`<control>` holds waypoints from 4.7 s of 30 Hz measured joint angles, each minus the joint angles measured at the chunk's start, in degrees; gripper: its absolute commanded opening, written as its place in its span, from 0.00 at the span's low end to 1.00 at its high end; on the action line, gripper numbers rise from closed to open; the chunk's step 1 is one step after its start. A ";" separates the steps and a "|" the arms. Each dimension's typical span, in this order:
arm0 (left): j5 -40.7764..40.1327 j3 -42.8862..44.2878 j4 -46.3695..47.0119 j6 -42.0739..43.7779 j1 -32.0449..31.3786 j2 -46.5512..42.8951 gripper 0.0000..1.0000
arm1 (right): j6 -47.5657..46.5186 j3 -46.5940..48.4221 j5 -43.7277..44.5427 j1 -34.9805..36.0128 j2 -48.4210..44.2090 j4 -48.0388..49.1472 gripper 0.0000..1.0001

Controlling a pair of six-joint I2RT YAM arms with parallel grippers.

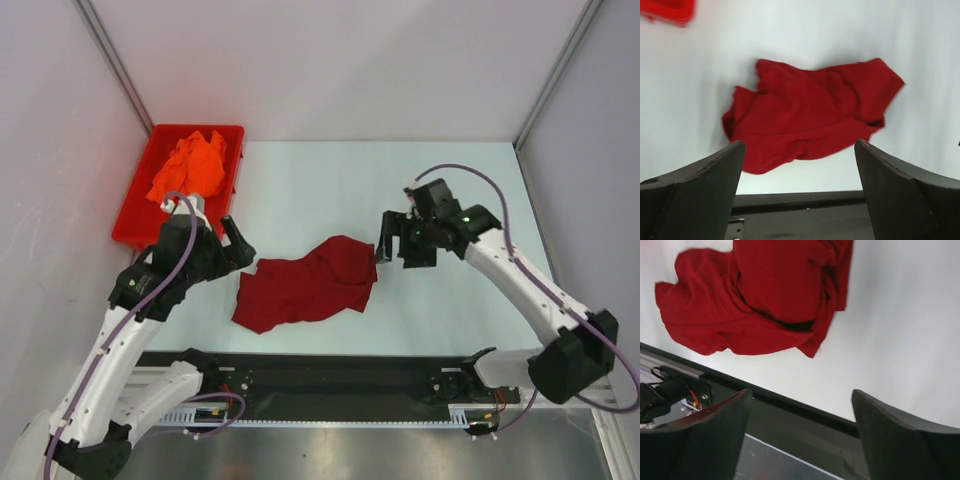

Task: Fold and stack the t-shirts
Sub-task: Move the tshirt to the center of the board, then flatten the tshirt out

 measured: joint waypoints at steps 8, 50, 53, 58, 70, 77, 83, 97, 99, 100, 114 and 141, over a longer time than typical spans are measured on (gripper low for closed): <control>2.12 -4.13 3.48 1.11 -0.07 1.55 0.52 | 0.50 1.81 0.57 11.45 18.69 9.51 0.67; -2.43 -8.59 2.32 -1.60 -1.92 -2.05 0.63 | -12.85 14.56 -8.70 21.46 30.80 8.57 0.00; -2.40 -8.44 2.38 -1.92 -1.92 -2.21 0.63 | -15.32 7.06 -13.81 25.70 21.88 8.33 0.00; 0.24 -8.76 2.82 -2.27 -1.95 -2.10 0.75 | -13.20 -11.67 -23.23 29.97 16.41 12.48 0.55; 2.32 -9.51 5.51 -3.69 -18.60 15.02 0.59 | -9.11 -10.38 -17.70 7.08 2.97 9.31 0.66; 2.51 -5.77 9.07 -3.93 -20.59 30.88 0.50 | -9.44 -11.15 -15.87 -2.58 0.61 3.50 0.66; 2.54 -2.56 11.69 -3.37 -20.87 37.68 0.43 | -9.88 -12.66 -15.89 -6.88 -4.42 0.37 0.65; 5.03 -2.10 13.31 -3.48 -21.11 43.36 0.16 | -10.73 -13.05 -16.26 -8.90 -5.49 -1.27 0.65; 4.92 -2.12 13.25 -3.72 -21.40 43.30 0.06 | -10.73 -13.05 -16.44 -8.92 -5.49 -1.27 0.65; 4.76 -2.12 13.18 -3.91 -21.62 43.12 0.05 | -10.75 -13.05 -16.46 -8.92 -5.49 -1.27 0.65; -3.74 -10.47 14.14 -4.35 -23.54 10.51 0.00 | -10.73 -13.03 -16.92 -6.82 -2.69 -0.52 0.66; -16.17 43.85 8.26 12.15 -23.78 6.27 0.00 | -6.69 2.43 -17.40 -6.80 23.30 6.43 0.75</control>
